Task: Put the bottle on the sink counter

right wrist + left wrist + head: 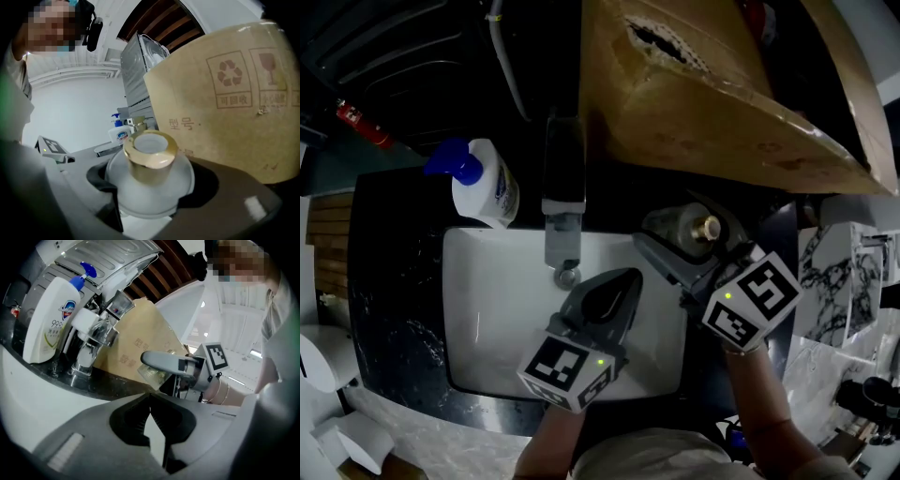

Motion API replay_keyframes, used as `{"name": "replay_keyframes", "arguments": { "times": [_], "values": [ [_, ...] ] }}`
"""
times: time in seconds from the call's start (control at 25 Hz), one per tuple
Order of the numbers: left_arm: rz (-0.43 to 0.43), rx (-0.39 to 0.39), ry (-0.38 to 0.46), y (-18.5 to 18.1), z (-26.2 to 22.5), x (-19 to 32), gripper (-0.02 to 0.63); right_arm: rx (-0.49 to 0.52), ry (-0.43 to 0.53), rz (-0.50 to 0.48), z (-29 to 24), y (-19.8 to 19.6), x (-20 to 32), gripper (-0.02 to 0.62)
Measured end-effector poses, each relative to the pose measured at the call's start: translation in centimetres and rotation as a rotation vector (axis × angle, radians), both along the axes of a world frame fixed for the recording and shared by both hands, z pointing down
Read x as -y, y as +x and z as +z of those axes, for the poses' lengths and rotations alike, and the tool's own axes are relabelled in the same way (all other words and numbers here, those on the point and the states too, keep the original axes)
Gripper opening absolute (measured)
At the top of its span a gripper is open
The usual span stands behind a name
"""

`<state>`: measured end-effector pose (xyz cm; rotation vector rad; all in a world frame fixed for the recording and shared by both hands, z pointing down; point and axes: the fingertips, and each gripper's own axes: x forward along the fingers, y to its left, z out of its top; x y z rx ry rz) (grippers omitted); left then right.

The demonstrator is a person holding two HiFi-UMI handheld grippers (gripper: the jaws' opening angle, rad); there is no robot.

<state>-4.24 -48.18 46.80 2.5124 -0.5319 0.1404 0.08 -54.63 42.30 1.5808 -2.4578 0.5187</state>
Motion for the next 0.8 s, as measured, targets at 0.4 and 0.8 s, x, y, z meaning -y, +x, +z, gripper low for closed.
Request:
{"name": "replay_keyframes", "arguments": {
  "times": [0.4, 0.8],
  "values": [
    [0.064, -0.016, 0.022, 1.5, 0.9, -0.3, 0.008, -0.078, -0.041, -0.041, 3.6, -0.4, 3.3, 0.341],
    [0.024, -0.007, -0.029, 0.8, 2.2, 1.3, 0.008, -0.184, -0.100, -0.058, 6.4, 0.0, 5.0, 0.341]
  ]
}}
